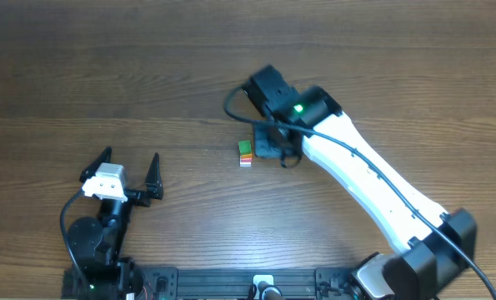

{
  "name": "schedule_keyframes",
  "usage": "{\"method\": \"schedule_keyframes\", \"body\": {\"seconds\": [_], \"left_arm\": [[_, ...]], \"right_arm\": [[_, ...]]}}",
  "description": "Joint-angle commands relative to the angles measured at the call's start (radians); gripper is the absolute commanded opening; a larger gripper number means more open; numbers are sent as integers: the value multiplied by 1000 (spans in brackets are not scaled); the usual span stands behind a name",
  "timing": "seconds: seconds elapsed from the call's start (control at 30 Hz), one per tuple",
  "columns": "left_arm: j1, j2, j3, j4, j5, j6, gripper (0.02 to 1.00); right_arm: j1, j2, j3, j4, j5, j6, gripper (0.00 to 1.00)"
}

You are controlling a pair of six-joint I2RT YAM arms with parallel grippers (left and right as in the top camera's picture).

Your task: Stack Cubes

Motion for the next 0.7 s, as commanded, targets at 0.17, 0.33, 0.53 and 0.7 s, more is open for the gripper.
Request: {"method": "schedule_keyframes", "body": {"seconds": [0.17, 0.33, 0.53, 0.7], "left_arm": [[-4, -7, -5, 0, 9, 14, 1000], [-4, -7, -5, 0, 9, 14, 1000], [-4, -7, -5, 0, 9, 14, 1000], [-4, -7, -5, 0, 9, 14, 1000]], "right_arm": [[61, 208, 166, -17, 20, -13, 14], [74, 233, 170, 5, 6, -11, 12], [89, 233, 177, 12, 6, -11, 9], [93, 234, 190, 13, 10, -11, 9]]}}
